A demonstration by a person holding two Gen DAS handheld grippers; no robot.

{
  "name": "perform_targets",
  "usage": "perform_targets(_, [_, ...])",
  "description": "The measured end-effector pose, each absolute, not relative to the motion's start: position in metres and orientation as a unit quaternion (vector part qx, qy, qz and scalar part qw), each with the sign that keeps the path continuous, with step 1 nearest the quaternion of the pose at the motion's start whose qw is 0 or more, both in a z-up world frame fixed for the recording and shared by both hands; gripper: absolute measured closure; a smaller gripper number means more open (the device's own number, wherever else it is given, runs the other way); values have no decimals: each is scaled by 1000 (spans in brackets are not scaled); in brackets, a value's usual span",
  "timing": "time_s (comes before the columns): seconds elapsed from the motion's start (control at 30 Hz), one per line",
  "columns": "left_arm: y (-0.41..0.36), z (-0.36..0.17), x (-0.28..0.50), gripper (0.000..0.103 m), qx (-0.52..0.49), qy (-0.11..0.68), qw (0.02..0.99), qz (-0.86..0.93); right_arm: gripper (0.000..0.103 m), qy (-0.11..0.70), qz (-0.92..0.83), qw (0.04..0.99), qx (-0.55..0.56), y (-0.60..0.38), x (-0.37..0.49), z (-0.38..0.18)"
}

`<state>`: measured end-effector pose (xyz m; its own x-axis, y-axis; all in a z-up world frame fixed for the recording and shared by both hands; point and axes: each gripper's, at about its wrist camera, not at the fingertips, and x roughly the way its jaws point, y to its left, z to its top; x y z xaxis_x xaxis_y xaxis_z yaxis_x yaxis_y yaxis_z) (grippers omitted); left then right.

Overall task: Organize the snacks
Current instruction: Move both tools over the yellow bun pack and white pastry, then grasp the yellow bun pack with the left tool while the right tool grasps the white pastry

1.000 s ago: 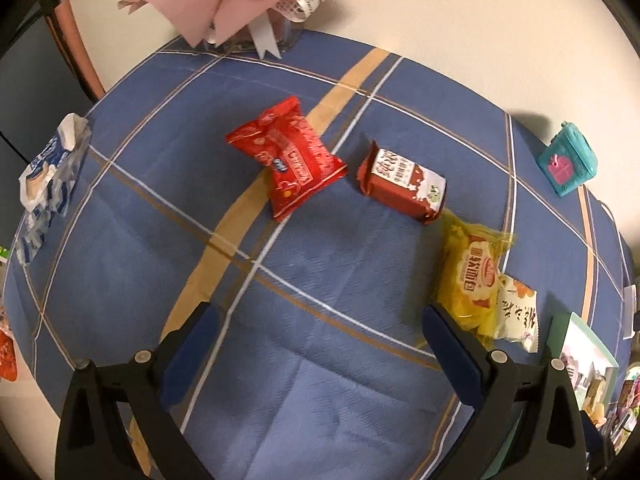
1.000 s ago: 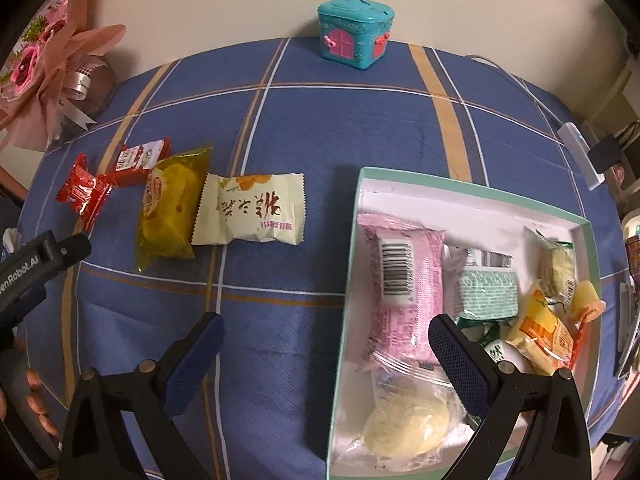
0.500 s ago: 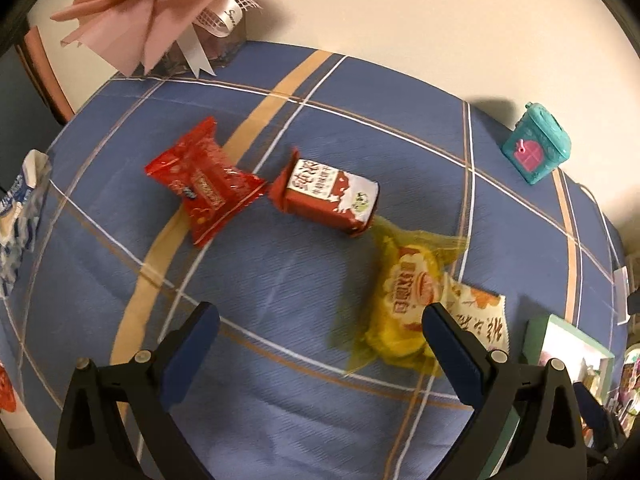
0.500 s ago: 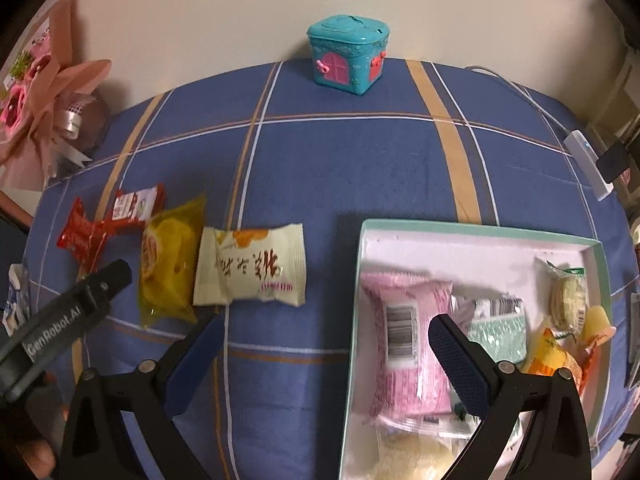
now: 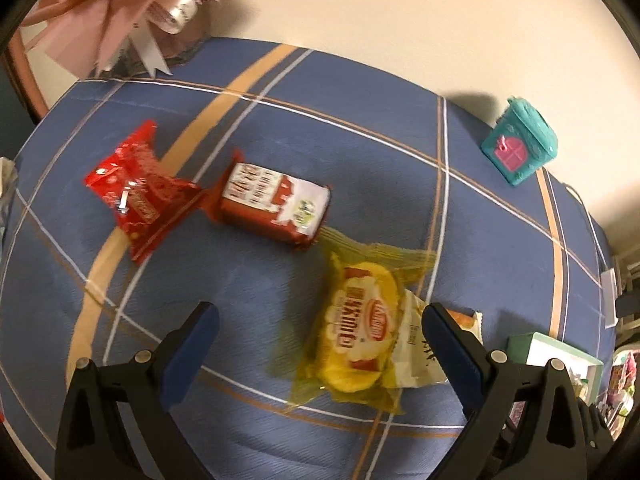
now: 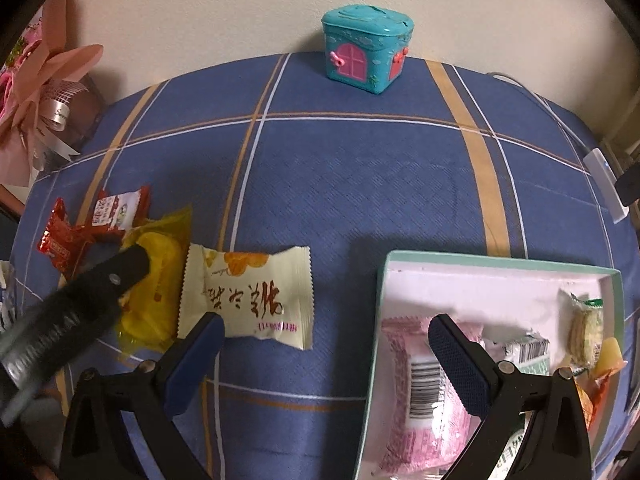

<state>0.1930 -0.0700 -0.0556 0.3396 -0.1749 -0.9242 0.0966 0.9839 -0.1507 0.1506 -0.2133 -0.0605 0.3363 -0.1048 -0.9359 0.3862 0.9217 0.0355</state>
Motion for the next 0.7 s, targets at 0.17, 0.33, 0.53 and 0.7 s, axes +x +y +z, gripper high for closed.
perform_targets(0.17, [-75,-67,195,3,-36,580,810,-83,0,555,-151,809,120,-212,157,-63])
perform_targets(0.33, [-74,-72,198,13,-41,586,805,-81,0,558,-150,808,114,-208,162,-66])
perform_targets(0.53, [-72,-75,199,26,-54,587,803,-91,0,558,-148,809,109,-205,159,-66])
perform_targets(0.7, [-69,-74,197,36,-53,585,804,-89,0,559,-147,809,107,-203,157,-67])
